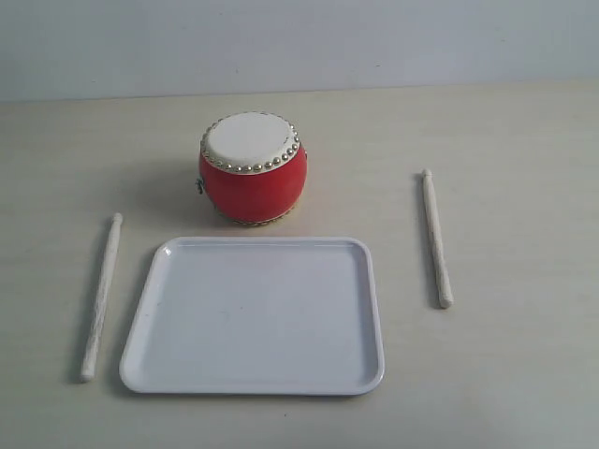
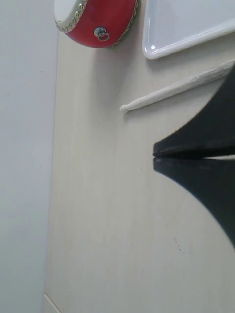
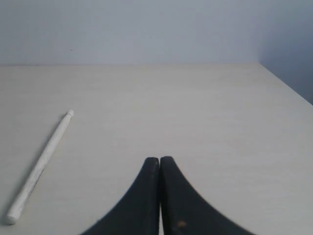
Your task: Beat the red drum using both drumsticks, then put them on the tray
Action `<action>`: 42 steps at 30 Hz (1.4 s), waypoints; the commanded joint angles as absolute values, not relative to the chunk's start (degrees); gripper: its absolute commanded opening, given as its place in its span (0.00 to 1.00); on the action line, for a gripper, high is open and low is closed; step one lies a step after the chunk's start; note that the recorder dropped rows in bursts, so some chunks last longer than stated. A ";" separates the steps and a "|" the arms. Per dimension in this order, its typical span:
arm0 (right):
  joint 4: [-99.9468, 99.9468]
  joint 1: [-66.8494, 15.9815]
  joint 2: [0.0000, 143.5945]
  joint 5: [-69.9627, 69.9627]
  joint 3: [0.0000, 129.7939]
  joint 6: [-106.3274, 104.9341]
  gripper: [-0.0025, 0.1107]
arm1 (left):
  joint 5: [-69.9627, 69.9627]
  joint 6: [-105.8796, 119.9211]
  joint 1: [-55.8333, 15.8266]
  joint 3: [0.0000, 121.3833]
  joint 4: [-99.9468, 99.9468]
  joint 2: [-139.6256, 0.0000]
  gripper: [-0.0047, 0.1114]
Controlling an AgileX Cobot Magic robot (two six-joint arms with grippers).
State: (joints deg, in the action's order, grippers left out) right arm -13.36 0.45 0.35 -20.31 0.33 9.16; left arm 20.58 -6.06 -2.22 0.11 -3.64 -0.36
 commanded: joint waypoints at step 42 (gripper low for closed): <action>24.30 0.83 2.09 39.38 6.82 11.12 0.02 | 20.29 -6.30 -2.17 0.00 -3.84 0.00 0.04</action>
State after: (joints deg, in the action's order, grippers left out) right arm 14.32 0.45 0.38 37.62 3.31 16.94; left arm 20.58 -6.06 -2.22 0.11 -3.64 -0.36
